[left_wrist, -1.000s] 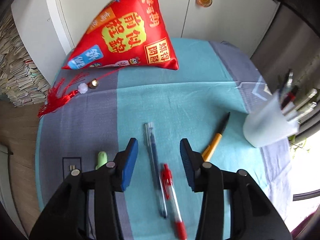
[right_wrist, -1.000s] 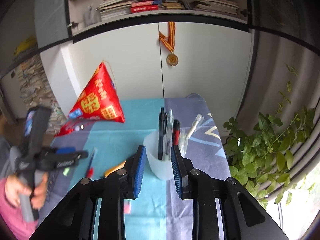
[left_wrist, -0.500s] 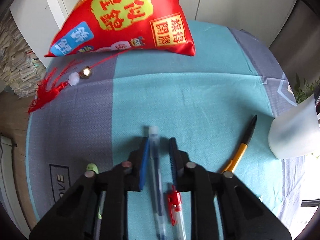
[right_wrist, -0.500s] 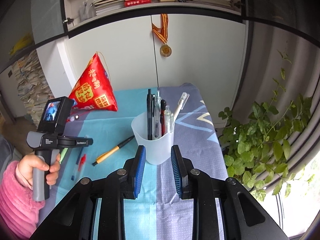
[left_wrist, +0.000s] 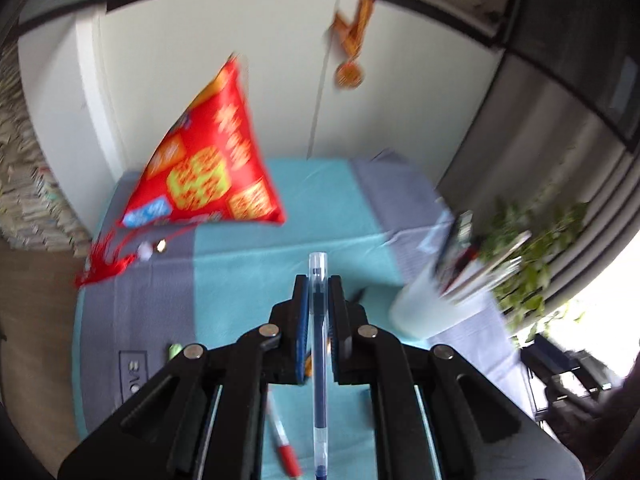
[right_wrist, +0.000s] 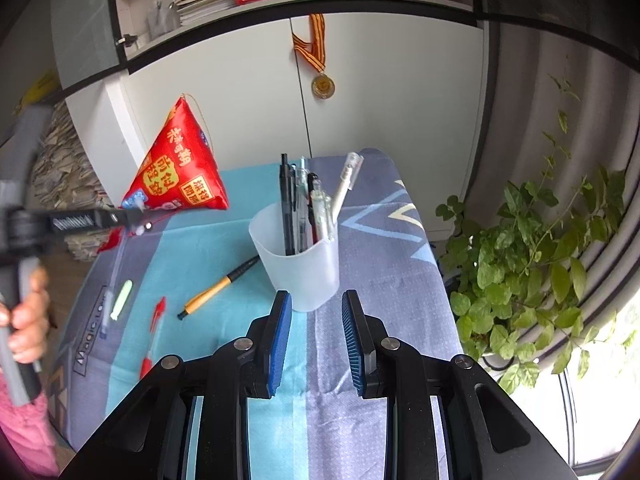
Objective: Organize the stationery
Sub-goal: 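Carry the blue pen into the frosted cup and open the left tool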
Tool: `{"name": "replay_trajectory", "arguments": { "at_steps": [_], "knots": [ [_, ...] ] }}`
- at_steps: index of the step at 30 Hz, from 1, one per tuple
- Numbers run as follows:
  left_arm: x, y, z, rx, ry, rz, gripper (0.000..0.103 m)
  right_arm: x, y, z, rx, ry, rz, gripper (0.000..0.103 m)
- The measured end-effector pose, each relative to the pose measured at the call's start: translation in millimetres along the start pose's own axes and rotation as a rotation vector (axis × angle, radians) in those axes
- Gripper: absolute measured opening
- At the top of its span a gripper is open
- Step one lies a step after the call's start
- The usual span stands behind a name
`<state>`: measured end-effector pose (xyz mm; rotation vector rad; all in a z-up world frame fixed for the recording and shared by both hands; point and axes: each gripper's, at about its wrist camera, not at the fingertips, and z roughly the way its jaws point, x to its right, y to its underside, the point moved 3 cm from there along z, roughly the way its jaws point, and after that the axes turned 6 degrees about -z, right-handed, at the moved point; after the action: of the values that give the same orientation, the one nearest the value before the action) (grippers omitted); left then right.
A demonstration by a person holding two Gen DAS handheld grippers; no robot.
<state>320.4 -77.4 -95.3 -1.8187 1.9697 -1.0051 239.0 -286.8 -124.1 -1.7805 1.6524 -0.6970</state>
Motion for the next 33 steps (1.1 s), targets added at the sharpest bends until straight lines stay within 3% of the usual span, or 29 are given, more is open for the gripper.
{"name": "replay_trajectory", "arguments": {
  "at_steps": [3, 6, 16, 20, 25, 33],
  "knots": [
    [31.5, -12.9, -3.0, 0.058, 0.024, 0.050, 0.007, 6.6, 5.0, 1.4, -0.013, 0.000, 0.026, 0.026],
    [55.7, -22.5, 8.1, 0.066, 0.063, 0.062, 0.007, 11.9, 10.3, -0.9, -0.017, 0.003, 0.039, 0.026],
    [106.1, -52.8, 47.6, 0.144, 0.125, 0.070, 0.007, 37.5, 23.0, -13.2, -0.024, 0.068, 0.074, 0.026],
    [112.4, -59.7, 53.4, 0.206, 0.142, 0.064, 0.007, 53.7, 23.2, -12.5, -0.028, 0.132, 0.093, 0.026],
    [113.6, -62.0, 65.3, 0.227, 0.156, 0.049, 0.007, 73.7, 23.6, -8.1, -0.042, 0.197, 0.132, 0.026],
    [101.6, -34.7, 86.7, 0.156, 0.137, 0.042, 0.007, 73.4, 20.2, -0.2, -0.045, 0.188, 0.125, 0.026]
  ]
}}
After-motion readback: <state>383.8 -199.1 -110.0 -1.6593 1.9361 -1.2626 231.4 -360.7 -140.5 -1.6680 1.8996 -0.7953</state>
